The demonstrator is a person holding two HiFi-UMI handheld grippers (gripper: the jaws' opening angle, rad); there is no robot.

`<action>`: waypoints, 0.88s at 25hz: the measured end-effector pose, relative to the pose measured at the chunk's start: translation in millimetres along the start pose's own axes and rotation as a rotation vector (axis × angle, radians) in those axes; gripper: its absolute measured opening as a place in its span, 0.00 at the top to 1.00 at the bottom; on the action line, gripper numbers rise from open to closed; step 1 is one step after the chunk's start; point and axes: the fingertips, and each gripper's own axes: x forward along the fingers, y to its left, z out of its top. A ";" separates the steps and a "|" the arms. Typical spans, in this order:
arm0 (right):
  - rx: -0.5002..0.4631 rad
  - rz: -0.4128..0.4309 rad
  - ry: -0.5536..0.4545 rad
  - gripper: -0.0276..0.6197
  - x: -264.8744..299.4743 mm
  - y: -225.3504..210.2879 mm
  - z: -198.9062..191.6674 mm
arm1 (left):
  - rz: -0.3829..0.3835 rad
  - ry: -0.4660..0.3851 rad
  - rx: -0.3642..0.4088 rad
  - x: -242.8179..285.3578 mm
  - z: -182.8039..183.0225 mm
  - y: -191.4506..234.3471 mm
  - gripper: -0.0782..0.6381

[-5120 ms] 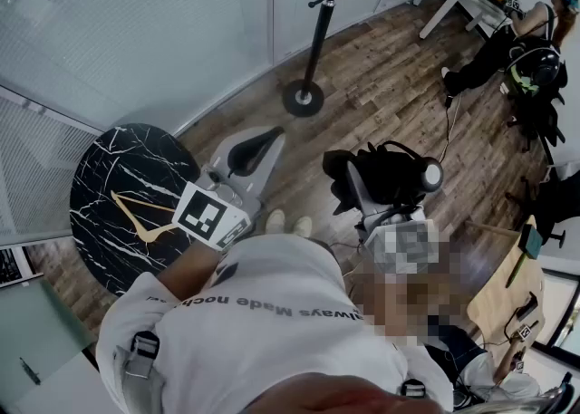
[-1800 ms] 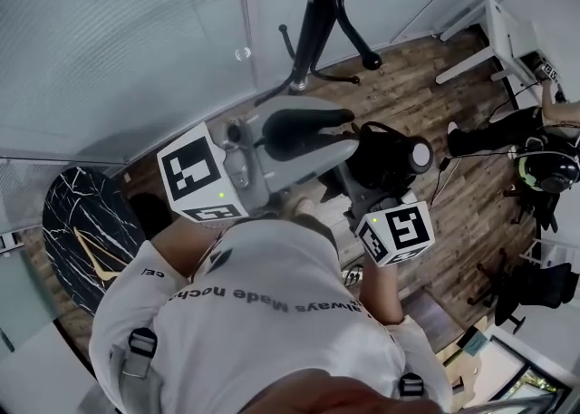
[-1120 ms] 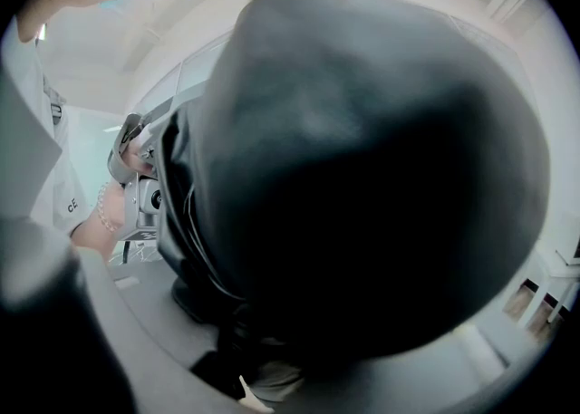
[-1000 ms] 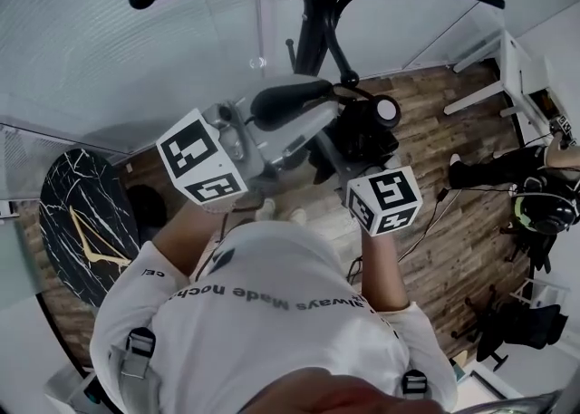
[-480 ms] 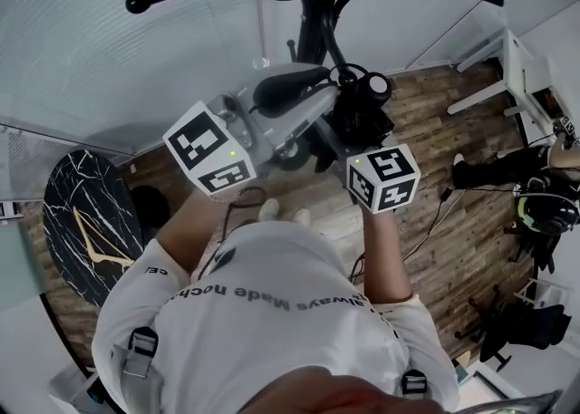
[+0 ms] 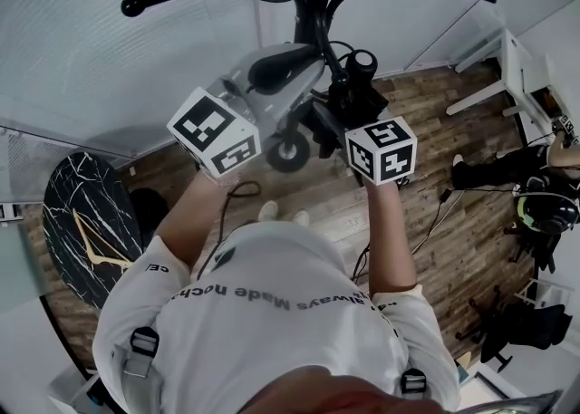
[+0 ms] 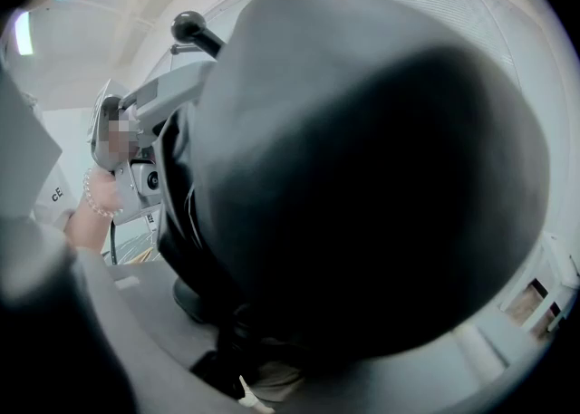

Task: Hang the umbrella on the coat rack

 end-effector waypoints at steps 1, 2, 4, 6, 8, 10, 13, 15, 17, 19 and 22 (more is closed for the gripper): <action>0.000 0.004 0.006 0.58 1.2 -2.7 0.2 | 0.007 0.004 0.005 1.1 0.4 1.0 0.79; -0.001 0.008 0.011 0.58 2.7 -5.0 0.0 | 0.011 0.007 0.011 1.8 0.8 1.1 0.79; 0.001 0.017 0.023 0.58 7.5 -8.8 -2.3 | 0.017 0.013 0.032 2.2 1.2 0.8 0.79; 0.010 0.030 0.039 0.58 14.0 -11.6 -7.9 | 0.023 0.018 0.049 1.9 0.7 1.1 0.79; 0.023 0.044 0.057 0.58 20.2 -13.3 -15.7 | 0.037 0.022 0.054 1.5 -0.2 2.7 0.79; 0.036 0.057 0.076 0.58 26.8 -13.9 -25.1 | 0.057 0.029 0.062 1.1 -1.8 6.1 0.80; 0.043 0.075 0.103 0.58 37.5 -12.4 -41.1 | 0.080 0.036 0.069 0.7 -4.1 12.1 0.80; 0.035 0.095 0.103 0.58 44.3 -8.0 -48.6 | 0.090 0.039 0.074 0.6 -4.4 15.7 0.81; 0.038 0.123 0.092 0.58 50.3 -1.6 -52.8 | 0.097 0.040 0.077 0.5 -3.9 18.5 0.81; 0.042 0.141 0.084 0.58 55.5 3.7 -57.5 | 0.102 0.042 0.079 0.8 -4.0 19.6 0.81; 0.051 0.159 0.068 0.57 61.0 8.8 -66.5 | 0.104 0.045 0.084 1.5 -4.2 17.2 0.81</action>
